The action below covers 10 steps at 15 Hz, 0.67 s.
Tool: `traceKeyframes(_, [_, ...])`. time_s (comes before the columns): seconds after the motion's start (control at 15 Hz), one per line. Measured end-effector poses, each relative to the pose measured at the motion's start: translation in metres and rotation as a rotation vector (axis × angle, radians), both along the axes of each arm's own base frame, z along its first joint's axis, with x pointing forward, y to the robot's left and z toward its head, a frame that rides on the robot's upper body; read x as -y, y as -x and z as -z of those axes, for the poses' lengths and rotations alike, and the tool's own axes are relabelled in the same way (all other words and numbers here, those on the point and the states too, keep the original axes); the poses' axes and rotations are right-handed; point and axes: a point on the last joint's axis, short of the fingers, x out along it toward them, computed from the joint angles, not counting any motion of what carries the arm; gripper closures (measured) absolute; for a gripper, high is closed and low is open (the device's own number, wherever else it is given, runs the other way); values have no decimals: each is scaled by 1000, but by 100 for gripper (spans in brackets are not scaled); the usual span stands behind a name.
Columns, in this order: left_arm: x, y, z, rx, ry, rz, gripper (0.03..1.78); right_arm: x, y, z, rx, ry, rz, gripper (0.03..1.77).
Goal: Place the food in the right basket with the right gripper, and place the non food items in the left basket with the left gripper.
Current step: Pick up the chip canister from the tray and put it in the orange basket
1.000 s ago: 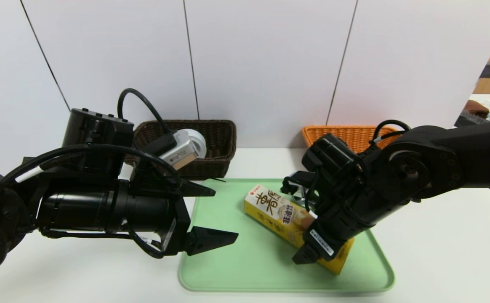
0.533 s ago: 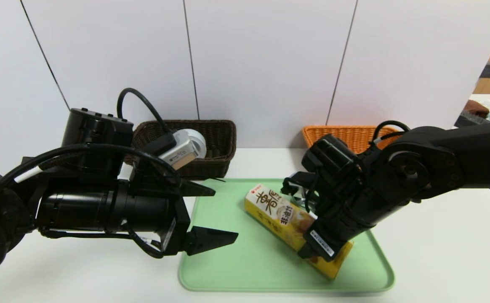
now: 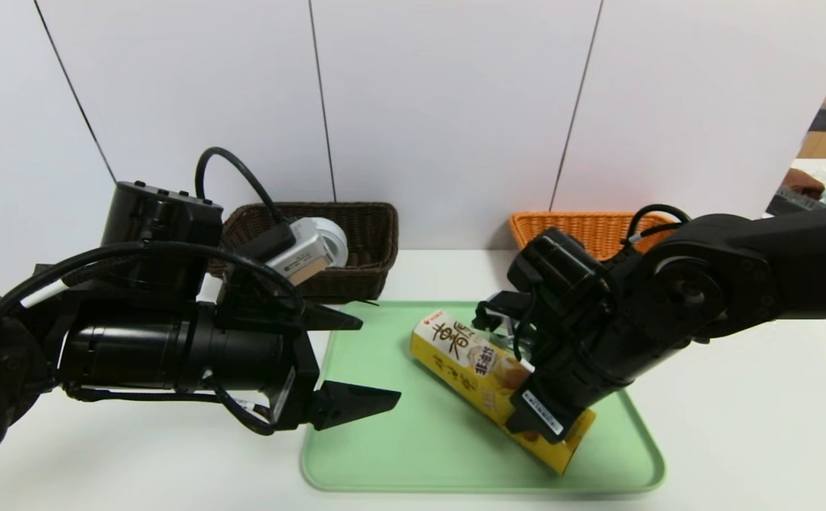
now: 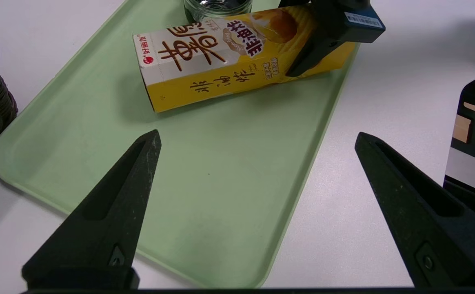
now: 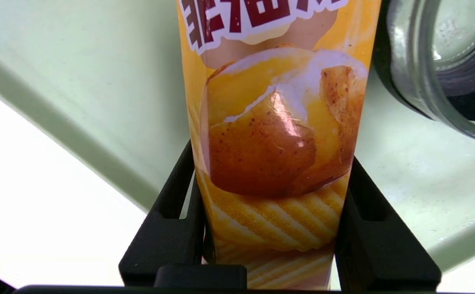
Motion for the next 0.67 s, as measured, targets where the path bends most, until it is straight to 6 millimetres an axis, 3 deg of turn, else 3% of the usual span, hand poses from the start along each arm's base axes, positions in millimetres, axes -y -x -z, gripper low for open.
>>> traceKeyframes(0.4, [-3,2,-3,11,7,-6,12,5,11,-22,54,-43,-6,97])
traceKeyframes(0.67, [-5,4,-6,20,14,-10,12,15,22,-51,136,-107,0,97])
